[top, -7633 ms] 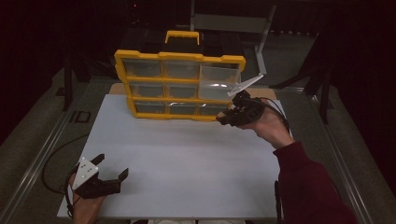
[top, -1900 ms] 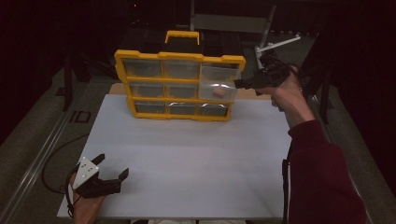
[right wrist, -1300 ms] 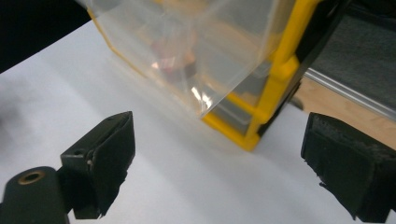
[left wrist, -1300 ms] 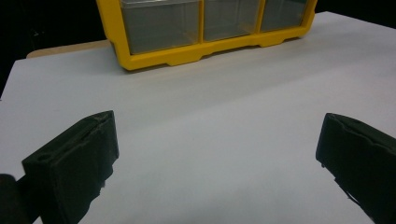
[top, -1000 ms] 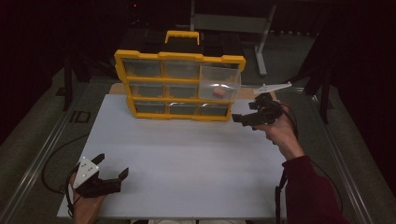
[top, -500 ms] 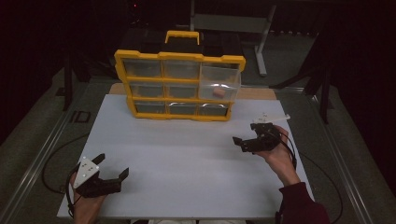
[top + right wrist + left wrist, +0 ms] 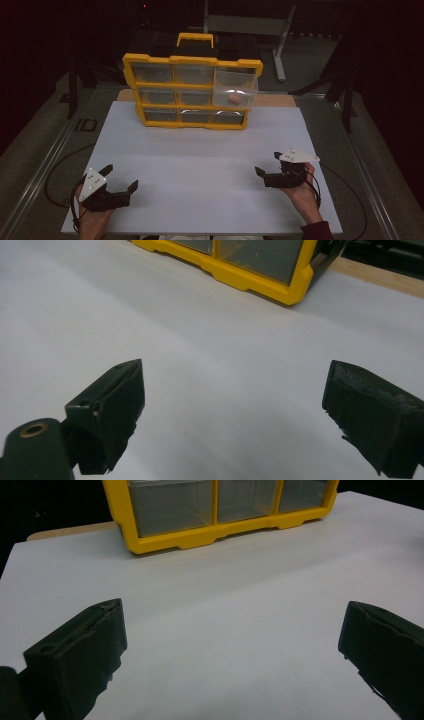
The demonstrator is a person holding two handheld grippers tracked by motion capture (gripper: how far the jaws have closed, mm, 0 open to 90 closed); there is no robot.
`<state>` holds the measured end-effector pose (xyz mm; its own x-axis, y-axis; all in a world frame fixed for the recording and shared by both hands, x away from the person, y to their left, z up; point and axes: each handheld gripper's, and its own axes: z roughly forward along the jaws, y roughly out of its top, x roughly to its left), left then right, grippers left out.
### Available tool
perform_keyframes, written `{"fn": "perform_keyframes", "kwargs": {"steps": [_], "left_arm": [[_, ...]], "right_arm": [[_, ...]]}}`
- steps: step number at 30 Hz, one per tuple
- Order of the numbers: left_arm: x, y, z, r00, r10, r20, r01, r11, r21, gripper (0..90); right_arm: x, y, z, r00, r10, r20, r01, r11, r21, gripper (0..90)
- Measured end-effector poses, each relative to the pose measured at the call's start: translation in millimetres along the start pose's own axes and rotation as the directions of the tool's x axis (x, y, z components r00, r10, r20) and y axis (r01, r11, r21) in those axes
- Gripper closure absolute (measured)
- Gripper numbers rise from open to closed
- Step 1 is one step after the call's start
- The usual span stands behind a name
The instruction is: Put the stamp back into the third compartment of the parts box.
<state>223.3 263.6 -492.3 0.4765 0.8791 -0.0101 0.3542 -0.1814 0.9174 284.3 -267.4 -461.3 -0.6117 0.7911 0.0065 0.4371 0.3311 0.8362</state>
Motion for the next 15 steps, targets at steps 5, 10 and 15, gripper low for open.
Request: {"fn": "perform_keyframes", "kwargs": {"steps": [5, 10, 15], "left_arm": [[0.7, -0.1, -0.1, 1.0, -0.001, 0.001, 0.001, 1.0, -0.002, 0.0], [1.2, -0.1, -0.7, 1.0, 0.0, 0.0, 0.0, 1.0, -0.004, 0.0], [1.5, 0.1, -1.5, 1.0, 0.002, 0.005, -0.002, 0.9999, -0.012, 0.0]], "right_arm": [[3.0, -10.9, -4.9, 1.0, -0.008, -0.002, 0.008, 1.0, -0.031, 9.5], [5.6, -17.4, -11.7, 0.9998, -0.019, 0.008, 0.019, 0.997, -0.077, 9.6], [6.6, -22.4, -18.5, 0.9997, -0.013, 0.018, 0.016, 0.992, -0.128, 9.6]]}}
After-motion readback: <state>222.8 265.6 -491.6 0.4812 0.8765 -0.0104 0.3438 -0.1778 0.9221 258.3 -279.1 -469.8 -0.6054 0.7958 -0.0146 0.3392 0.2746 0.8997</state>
